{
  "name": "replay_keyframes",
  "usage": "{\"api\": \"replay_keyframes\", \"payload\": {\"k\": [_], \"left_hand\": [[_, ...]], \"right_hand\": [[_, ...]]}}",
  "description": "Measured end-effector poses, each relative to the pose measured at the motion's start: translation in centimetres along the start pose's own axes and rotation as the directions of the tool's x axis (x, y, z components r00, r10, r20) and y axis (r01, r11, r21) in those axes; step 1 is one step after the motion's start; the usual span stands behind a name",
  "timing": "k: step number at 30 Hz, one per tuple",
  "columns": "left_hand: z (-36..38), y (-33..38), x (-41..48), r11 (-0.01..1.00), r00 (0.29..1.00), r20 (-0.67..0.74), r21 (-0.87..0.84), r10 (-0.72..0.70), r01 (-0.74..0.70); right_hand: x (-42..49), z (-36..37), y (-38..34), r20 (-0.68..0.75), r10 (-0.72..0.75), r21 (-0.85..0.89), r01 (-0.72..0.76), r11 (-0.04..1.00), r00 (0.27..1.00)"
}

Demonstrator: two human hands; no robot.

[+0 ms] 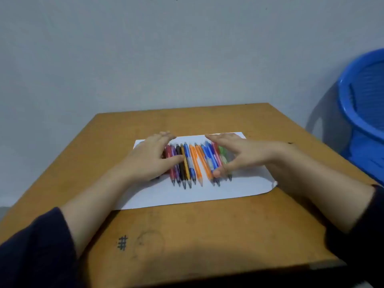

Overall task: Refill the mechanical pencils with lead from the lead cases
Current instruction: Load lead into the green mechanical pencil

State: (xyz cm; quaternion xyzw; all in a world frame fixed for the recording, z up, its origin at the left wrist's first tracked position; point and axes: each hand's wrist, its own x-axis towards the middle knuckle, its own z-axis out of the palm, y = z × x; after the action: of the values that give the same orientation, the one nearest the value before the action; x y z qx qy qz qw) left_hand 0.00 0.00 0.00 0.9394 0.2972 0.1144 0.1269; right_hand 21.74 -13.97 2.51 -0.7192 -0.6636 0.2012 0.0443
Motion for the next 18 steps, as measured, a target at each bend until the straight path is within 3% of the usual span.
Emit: {"api": "replay_keyframes", "payload": {"k": [5,18], "left_hand": [[0.2,-0.2,-0.1,0.994,0.98,0.195,-0.103,0.044,-0.024],[0.3,-0.2,-0.3,0.999,0.968,0.246,-0.042,0.04,-0.03]], "right_hand": [[0.0,-0.4,1.1,0.095,-0.039,0.001,0.039,0.999,0.995],[0.2,-1.1,1.9,0.044,0.019,0.094,-0.024,0.995,0.999]]}}
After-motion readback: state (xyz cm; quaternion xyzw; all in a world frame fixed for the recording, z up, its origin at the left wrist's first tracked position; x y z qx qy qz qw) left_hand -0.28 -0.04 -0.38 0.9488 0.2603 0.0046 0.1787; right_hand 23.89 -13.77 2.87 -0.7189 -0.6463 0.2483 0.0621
